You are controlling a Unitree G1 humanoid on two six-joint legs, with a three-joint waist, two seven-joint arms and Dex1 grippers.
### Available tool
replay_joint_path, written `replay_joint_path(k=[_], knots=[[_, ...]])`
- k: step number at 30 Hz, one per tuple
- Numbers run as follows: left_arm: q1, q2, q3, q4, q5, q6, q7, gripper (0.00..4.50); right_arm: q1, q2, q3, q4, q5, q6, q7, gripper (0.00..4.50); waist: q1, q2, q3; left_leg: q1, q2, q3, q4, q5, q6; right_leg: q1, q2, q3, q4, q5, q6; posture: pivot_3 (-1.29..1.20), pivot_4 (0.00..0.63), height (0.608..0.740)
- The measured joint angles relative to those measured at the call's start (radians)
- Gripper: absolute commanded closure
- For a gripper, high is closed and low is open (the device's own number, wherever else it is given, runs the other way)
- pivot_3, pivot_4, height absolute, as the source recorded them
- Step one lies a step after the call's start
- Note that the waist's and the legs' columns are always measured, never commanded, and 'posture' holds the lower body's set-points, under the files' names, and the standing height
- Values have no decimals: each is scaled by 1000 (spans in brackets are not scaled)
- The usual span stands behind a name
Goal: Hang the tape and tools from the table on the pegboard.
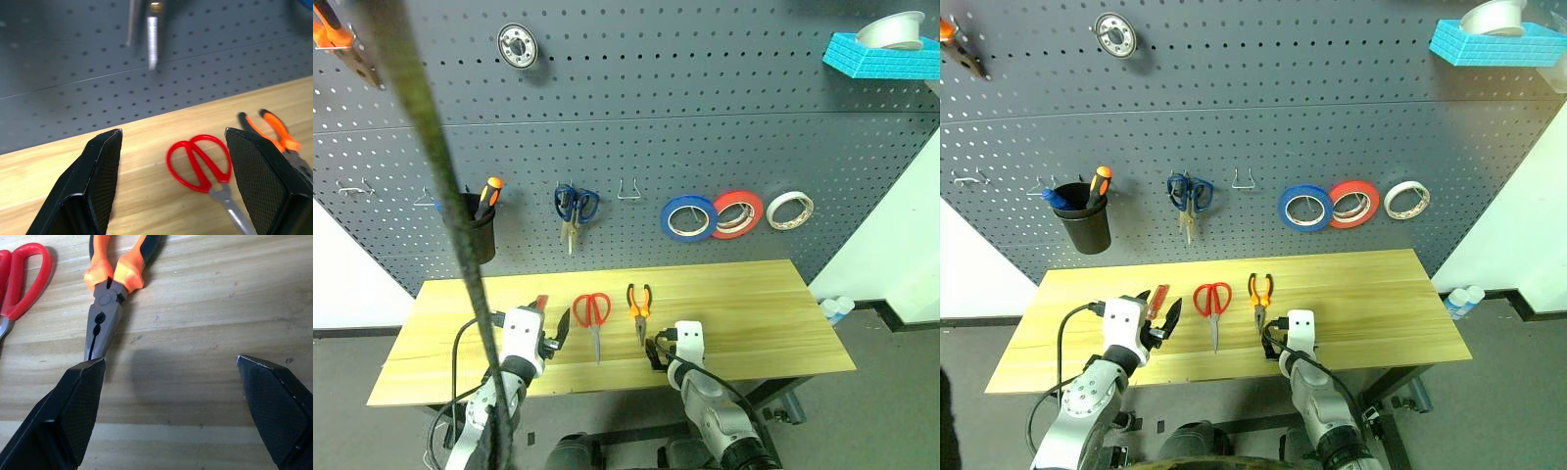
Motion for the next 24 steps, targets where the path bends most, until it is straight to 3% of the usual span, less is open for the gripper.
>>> replay_joint_path(k=[24], knots=[[-172, 93, -54, 28, -142, 45, -301, 991, -223, -15, -5, -35, 2, 240, -85, 23, -20, 2, 0, 0, 0, 0, 0, 0, 0, -1, 0, 0, 2, 0, 1, -170, 0, 680]])
